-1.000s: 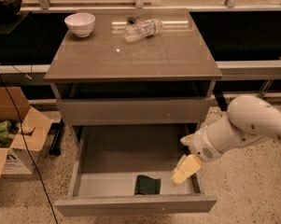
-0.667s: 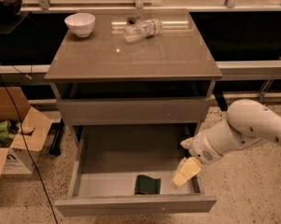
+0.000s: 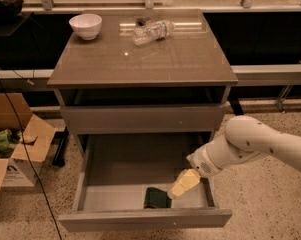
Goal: Pick sponge from middle drawer and place on counter
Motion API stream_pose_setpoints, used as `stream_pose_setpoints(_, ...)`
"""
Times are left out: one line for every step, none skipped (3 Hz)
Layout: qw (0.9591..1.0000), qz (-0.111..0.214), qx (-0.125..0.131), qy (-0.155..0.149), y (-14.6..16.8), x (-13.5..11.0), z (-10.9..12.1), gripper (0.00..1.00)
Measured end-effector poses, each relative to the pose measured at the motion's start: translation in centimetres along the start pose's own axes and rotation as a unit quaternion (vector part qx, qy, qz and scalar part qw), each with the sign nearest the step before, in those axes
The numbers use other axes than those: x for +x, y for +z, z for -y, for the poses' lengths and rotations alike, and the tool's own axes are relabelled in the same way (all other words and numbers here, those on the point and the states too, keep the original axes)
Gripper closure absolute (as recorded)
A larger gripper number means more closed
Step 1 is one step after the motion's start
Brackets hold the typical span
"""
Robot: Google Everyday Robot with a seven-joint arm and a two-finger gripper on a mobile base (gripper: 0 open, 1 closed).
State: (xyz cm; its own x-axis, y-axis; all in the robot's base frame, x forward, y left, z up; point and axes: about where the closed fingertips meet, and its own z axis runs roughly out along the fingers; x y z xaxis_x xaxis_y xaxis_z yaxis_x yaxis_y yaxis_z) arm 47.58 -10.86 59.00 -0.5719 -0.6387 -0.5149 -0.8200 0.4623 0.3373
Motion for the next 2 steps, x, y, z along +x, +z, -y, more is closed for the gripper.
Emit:
stream_pose_setpoints(0.9996,0.014,0.0,0.023,3.7,0.8,2.3,0.0)
stream_pose_setpoints(0.9983,0.023,0.024,0.049,10.7,3.5,6.2,0.0)
